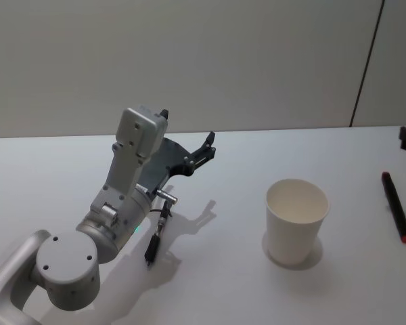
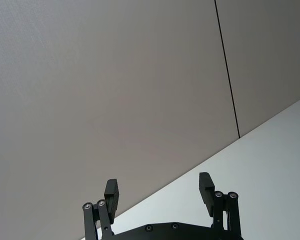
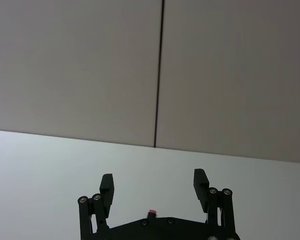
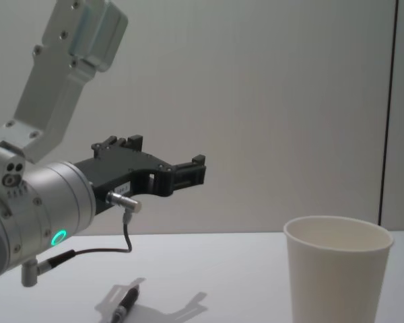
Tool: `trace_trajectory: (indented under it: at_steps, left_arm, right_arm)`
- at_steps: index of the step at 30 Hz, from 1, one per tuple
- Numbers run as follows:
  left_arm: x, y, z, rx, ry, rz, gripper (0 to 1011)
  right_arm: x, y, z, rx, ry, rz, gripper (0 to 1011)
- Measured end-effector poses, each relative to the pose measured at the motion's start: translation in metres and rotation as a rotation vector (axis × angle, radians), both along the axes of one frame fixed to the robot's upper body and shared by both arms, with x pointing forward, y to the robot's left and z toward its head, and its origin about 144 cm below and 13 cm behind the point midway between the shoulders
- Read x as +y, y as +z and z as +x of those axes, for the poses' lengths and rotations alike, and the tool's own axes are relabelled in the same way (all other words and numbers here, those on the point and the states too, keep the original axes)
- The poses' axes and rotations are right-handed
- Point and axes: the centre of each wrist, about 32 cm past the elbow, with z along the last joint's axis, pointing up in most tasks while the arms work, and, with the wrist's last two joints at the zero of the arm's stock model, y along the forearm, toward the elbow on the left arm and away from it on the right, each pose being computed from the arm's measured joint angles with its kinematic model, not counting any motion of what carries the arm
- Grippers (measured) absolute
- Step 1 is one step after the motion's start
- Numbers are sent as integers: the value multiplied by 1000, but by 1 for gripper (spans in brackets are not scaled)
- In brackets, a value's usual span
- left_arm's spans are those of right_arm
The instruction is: Place the pen into the pen holder.
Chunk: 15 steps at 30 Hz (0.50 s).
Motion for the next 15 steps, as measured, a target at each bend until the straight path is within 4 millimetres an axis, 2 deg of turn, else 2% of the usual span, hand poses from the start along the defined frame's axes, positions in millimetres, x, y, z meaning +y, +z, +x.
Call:
trace_trajectory:
  at_steps: [7,15]
  left_arm:
    - [0,0,0,0,0,0,1001]
    - [0,0,0,0,0,0,1001]
  right_arm:
    - [-17,18,10,100,-39,5,1001]
    - [-26,30,20,214,-78,15,1001]
